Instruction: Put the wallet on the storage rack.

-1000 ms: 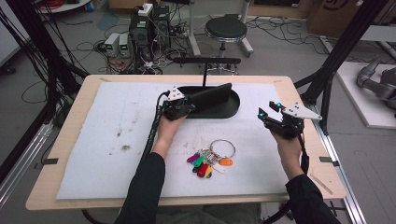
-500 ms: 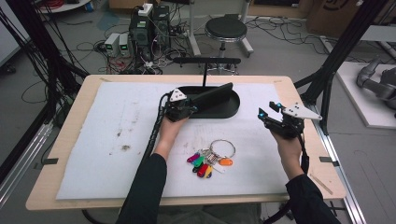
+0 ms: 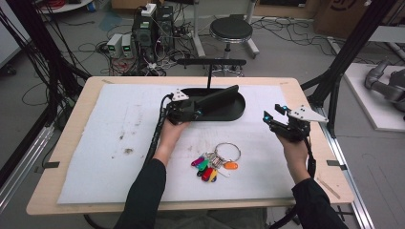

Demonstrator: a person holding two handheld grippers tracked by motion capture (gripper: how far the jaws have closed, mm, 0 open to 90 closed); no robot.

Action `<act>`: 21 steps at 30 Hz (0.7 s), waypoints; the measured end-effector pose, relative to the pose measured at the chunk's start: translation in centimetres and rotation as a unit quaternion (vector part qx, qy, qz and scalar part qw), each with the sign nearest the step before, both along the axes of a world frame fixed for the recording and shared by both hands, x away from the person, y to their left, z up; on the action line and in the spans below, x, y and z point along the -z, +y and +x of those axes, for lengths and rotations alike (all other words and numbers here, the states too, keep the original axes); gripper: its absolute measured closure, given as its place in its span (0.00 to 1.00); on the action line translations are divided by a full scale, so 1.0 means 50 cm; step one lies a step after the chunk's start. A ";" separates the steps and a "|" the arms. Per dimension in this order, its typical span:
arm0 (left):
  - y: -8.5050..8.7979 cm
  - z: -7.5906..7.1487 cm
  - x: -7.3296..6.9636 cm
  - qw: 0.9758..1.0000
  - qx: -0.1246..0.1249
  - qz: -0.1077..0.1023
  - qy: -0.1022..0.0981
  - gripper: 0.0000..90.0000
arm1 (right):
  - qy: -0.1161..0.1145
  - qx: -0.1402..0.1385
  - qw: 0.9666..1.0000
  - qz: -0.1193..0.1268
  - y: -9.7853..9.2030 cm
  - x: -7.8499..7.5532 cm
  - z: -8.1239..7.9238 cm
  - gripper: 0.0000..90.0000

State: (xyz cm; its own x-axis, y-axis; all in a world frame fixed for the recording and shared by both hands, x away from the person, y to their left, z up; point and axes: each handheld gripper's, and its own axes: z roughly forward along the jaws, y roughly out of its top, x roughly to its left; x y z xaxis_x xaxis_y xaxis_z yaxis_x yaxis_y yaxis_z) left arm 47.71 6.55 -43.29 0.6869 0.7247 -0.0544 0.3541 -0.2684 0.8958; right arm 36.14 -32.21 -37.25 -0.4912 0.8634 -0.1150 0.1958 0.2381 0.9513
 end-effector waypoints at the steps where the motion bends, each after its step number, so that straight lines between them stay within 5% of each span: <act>1: 0.001 -0.002 -0.002 1.000 0.000 0.003 0.002 0.41 | 0.002 -0.001 1.000 0.000 0.000 0.000 0.000 0.52; 21: 0.078 -0.089 -0.043 1.000 0.013 -0.013 -0.008 0.35 | 0.008 0.001 1.000 -0.001 -0.001 0.006 0.002 0.50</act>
State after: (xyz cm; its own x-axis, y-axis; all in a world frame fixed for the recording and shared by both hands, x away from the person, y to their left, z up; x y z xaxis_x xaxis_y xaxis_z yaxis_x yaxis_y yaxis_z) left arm 43.25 10.43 -41.16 0.7057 0.7057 -0.0628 0.3340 -0.2532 0.9079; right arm 36.21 -32.25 -37.56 -0.4907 0.8644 -0.1094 0.2111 0.2397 0.9476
